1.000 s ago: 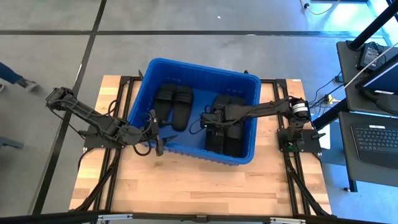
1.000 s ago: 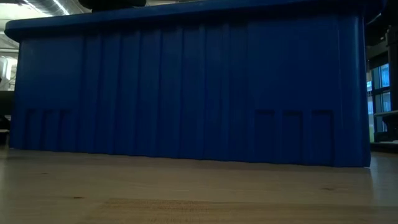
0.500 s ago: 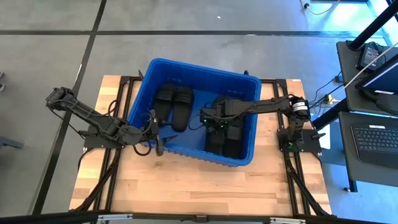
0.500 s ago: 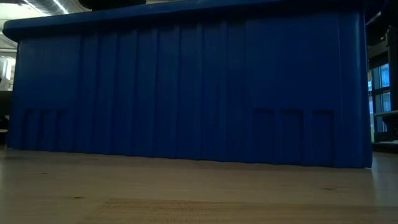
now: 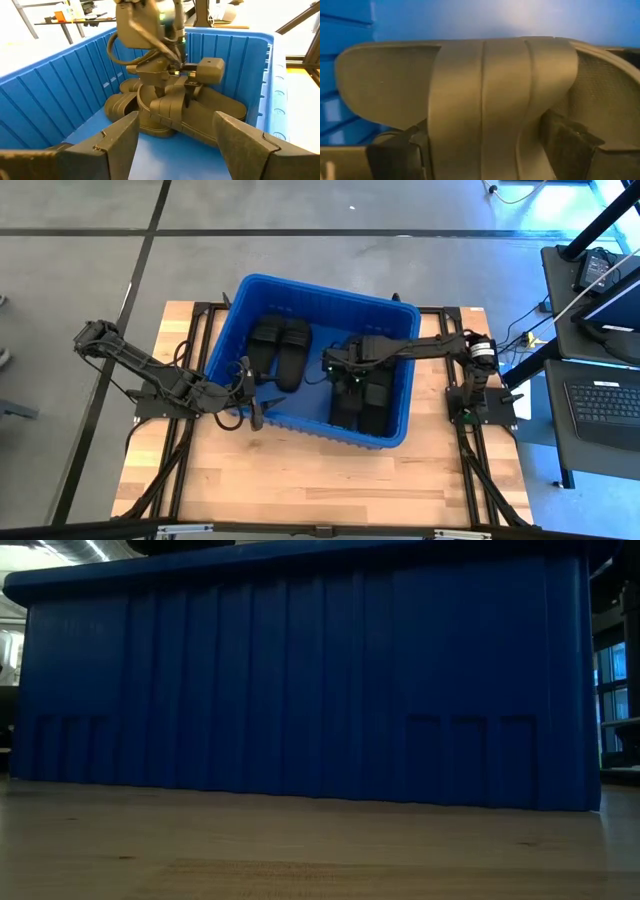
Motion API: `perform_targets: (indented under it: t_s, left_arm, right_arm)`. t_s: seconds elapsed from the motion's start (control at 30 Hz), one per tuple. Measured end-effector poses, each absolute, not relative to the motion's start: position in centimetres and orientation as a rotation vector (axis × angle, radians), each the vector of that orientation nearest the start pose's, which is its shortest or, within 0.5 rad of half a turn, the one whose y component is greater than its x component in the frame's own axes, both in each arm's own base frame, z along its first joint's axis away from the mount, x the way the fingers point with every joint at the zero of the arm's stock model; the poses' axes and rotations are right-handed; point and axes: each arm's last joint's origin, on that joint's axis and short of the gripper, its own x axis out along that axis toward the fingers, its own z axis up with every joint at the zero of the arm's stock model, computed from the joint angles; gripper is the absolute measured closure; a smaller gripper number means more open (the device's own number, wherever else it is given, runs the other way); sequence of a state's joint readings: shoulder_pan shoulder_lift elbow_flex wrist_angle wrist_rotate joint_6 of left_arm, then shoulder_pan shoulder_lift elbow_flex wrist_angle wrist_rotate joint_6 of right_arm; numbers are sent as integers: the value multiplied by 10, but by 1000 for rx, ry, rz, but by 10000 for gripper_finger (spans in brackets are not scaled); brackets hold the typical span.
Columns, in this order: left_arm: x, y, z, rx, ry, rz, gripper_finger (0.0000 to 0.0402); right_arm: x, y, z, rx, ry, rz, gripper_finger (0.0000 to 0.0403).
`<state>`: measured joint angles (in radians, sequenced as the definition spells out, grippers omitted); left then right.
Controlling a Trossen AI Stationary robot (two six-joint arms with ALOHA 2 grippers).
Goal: Pick and place slides into bin
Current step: Put the black slide into the blue bin
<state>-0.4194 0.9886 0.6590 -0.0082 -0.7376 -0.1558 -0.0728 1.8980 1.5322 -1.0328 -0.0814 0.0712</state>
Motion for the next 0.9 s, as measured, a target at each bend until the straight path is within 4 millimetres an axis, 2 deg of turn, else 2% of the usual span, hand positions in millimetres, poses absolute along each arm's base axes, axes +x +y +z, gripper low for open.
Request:
perform_targets:
  t_s: [0.43,0.6,0.77,0.9]
  left_arm:
    - [200,-68,272,31,258,336,153]
    - [200,-68,272,30,258,336,153]
    - [200,-68,272,30,258,336,153]
    - [200,-68,272,30,258,336,153]
  right_arm:
    - [369,-46,227,282,1378,37,128]
    - [369,-47,227,263,1375,47,128]
    - [370,-45,227,196,1378,-19,128]
    - [370,-44,227,214,1379,-51,127]
